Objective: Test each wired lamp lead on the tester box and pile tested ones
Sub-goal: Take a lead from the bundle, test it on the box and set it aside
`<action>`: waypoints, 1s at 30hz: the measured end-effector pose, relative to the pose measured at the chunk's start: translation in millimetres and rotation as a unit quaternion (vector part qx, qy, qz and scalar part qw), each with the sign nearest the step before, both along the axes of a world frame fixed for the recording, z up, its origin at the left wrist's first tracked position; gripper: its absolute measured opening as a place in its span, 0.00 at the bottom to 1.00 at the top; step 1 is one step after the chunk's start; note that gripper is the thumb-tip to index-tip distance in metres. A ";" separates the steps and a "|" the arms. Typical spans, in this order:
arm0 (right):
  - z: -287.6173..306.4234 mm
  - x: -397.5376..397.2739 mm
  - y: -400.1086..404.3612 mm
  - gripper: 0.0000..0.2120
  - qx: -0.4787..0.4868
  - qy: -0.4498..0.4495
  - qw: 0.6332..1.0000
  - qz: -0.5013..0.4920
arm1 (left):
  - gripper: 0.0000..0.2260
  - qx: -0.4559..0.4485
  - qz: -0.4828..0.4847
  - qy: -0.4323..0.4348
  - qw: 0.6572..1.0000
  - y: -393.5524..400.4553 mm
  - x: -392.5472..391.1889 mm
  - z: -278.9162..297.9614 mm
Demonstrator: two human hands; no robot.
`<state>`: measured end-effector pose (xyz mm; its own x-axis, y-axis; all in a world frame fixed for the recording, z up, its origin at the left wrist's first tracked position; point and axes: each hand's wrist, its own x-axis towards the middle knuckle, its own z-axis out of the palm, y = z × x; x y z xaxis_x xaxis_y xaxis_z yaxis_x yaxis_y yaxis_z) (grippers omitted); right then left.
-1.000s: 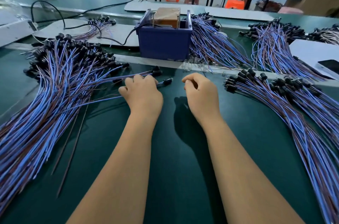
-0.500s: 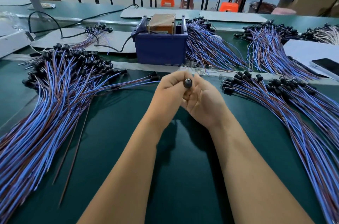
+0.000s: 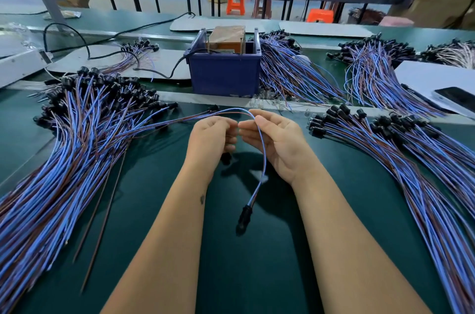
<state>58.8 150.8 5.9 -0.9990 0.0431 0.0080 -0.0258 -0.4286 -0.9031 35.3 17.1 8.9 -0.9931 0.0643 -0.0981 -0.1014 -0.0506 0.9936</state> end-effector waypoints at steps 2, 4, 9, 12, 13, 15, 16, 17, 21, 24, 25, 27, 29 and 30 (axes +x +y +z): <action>0.6 2.5 -2.1 0.06 -0.002 0.001 0.999 0.041 | 0.10 0.032 0.004 -0.003 0.999 -0.8 -1.1 -0.4; 0.6 4.6 -4.7 0.05 0.025 -0.013 0.996 0.081 | 0.11 0.046 0.009 0.031 0.998 -1.4 -0.6 -1.0; 1.9 6.8 -4.5 0.06 0.062 -0.015 0.991 0.120 | 0.10 0.023 0.024 0.087 0.996 -1.1 0.9 0.3; 0.3 6.4 -5.3 0.09 0.079 -0.003 0.989 0.127 | 0.10 0.093 0.001 0.089 0.992 0.6 3.8 3.9; -0.4 6.4 -5.8 0.10 0.087 0.001 0.988 0.130 | 0.08 0.089 -0.005 0.104 0.991 1.0 4.6 3.9; -1.3 6.3 -6.5 0.15 0.099 0.011 0.986 0.134 | 0.06 0.067 -0.030 0.125 0.989 1.7 6.4 2.5; -1.6 6.1 -6.7 0.17 0.102 0.015 0.986 0.133 | 0.05 0.064 -0.043 0.125 0.989 2.7 7.3 1.7; -1.6 6.2 -7.2 0.17 0.104 0.016 0.986 0.129 | 0.05 0.067 -0.050 0.120 0.989 3.8 7.6 1.0; -3.7 4.2 -12.0 0.10 0.110 0.013 0.991 0.069 | 0.05 0.067 -0.024 0.090 0.993 6.8 6.0 -0.8; -5.9 3.1 -18.3 0.09 0.137 0.019 0.990 0.018 | 0.06 0.063 0.003 0.072 0.995 5.3 1.6 -4.9; -6.1 3.1 -19.8 0.09 0.150 0.022 0.988 -0.004 | 0.06 0.059 0.012 0.070 0.996 4.4 0.4 -6.1; -6.9 2.9 -21.7 0.10 0.188 0.027 0.980 -0.057 | 0.06 0.038 0.037 0.073 0.996 2.8 -1.7 -7.7; -8.3 1.9 -22.8 0.09 0.225 0.029 0.968 -0.109 | 0.07 0.011 0.068 0.086 0.994 2.3 -3.5 -9.2; -8.9 1.2 -23.6 0.08 0.241 0.030 0.961 -0.129 | 0.07 -0.001 0.081 0.092 0.992 2.3 -4.3 -9.9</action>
